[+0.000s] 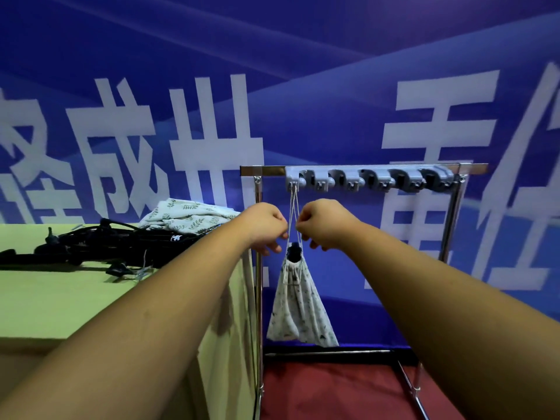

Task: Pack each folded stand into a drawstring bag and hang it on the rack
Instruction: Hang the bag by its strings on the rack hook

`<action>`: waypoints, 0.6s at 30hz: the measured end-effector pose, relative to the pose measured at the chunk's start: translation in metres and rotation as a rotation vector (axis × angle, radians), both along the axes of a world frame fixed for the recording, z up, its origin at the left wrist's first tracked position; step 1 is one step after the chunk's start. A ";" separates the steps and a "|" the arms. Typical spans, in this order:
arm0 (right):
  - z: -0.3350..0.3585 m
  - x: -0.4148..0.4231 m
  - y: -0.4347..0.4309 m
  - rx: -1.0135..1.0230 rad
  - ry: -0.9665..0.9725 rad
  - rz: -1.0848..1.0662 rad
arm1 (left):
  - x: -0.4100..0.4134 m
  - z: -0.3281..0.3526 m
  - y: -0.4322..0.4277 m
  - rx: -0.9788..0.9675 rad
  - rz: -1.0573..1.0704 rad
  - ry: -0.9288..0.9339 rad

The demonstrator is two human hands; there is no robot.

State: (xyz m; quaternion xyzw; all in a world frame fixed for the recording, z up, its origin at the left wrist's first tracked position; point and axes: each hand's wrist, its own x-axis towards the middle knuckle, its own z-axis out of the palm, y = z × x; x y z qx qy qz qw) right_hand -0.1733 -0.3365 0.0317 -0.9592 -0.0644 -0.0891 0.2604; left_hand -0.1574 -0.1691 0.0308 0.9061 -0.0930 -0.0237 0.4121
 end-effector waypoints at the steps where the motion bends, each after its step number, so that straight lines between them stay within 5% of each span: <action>1: 0.002 -0.008 0.004 0.009 0.001 0.008 | -0.009 0.002 0.004 0.006 -0.012 0.003; 18: -0.002 -0.077 0.088 0.065 0.121 0.159 | -0.109 0.001 0.105 0.074 0.031 0.066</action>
